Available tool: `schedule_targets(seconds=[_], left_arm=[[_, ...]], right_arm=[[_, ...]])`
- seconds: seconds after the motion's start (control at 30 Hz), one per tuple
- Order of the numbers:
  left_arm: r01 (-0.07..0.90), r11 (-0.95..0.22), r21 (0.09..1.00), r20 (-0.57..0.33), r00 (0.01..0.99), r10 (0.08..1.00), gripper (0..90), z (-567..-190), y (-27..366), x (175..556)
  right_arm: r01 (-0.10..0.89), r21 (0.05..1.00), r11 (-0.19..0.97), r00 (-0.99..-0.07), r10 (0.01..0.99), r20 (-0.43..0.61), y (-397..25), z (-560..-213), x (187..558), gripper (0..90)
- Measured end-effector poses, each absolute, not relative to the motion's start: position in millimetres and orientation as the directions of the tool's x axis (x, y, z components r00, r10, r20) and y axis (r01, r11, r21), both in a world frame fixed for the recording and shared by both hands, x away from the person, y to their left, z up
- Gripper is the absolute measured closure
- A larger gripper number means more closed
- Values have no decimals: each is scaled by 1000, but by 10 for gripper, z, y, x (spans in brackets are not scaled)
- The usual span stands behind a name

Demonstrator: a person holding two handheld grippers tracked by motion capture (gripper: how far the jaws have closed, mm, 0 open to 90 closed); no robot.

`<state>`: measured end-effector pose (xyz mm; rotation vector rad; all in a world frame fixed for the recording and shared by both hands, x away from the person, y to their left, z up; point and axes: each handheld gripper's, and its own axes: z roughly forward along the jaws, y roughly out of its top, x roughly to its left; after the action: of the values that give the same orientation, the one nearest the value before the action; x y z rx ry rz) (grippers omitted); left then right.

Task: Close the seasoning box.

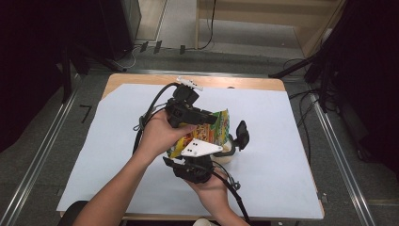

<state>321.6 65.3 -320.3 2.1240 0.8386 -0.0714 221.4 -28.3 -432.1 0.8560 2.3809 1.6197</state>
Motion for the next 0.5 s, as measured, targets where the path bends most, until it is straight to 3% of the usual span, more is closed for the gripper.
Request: schedule_targets(seconds=[0.5], left_arm=[[636,-416,650,-377,746,550,739,-3235,712,3350]], right_arm=[[371,884,285,-831,526,180,-297,-4268,2240,668]])
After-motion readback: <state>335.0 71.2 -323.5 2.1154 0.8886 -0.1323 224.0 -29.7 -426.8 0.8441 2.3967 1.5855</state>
